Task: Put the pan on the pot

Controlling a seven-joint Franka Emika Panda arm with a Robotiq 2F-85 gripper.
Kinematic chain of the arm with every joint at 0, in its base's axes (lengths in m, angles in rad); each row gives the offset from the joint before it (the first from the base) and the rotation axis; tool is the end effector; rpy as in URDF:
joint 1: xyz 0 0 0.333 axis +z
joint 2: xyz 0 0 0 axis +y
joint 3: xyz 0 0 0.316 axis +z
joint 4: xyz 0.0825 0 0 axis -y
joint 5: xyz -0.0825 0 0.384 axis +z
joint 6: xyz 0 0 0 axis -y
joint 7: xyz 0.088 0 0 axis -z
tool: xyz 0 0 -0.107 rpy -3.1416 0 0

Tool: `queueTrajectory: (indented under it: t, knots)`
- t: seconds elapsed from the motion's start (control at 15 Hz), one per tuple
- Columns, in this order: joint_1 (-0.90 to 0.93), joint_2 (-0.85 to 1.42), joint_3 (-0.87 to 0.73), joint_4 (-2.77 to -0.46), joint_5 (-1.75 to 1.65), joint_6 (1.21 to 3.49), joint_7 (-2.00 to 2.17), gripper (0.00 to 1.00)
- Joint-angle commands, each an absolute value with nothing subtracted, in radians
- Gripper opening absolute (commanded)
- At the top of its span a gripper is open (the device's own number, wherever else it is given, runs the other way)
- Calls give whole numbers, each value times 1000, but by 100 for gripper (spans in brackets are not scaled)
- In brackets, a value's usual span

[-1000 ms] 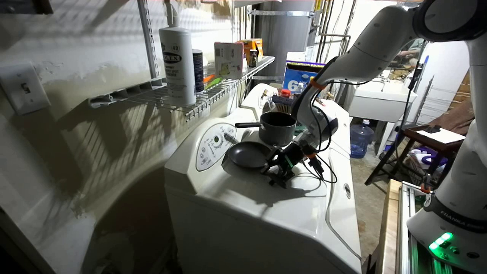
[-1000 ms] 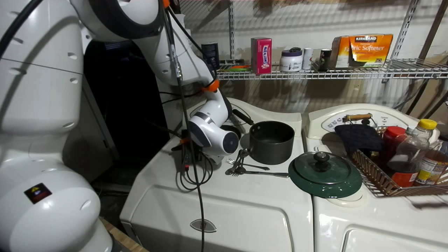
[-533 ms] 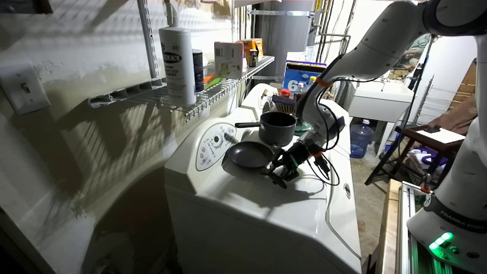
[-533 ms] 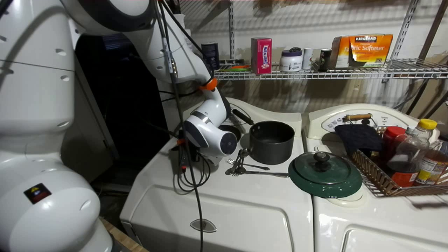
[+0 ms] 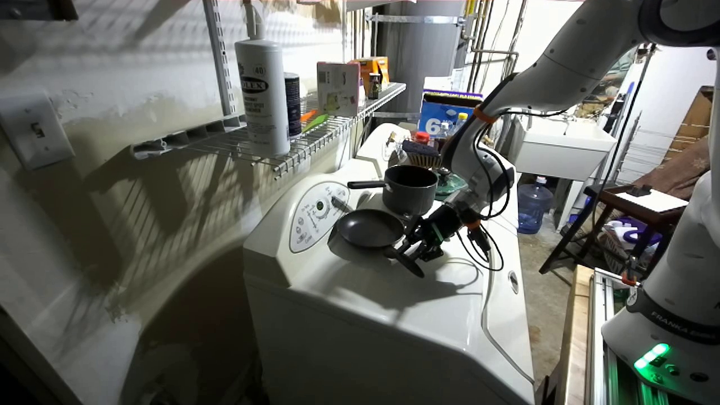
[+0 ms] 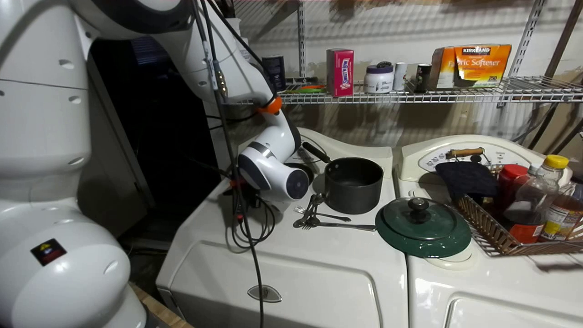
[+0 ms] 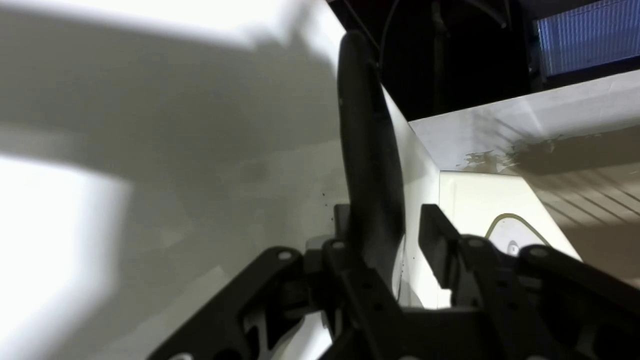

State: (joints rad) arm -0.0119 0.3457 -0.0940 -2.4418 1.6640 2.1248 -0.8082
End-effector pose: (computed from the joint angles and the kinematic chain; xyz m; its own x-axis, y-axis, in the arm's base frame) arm 0.4465 -0.0061 0.1485 0.7994 -0.5216 -0.2981 -0.4958 -0.2924 -0.8177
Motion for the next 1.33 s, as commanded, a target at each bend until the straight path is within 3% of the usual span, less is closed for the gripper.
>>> queueTrajectory:
  t: [0.0,0.73,0.87,0.93,1.13,1.27]
  knots:
    - [-12,339,-96,-2457,1678,2142,-842,42]
    - [-24,366,-98,-2464,1813,2127,-983,43]
    - [-23,377,-97,-2460,1822,2123,-1003,36]
    - [-23,383,-96,-2458,1829,2115,-1009,24]
    - [-19,386,-97,-2458,1841,2110,-1031,1]
    - [-18,384,-98,-2458,1838,2109,-1037,5]
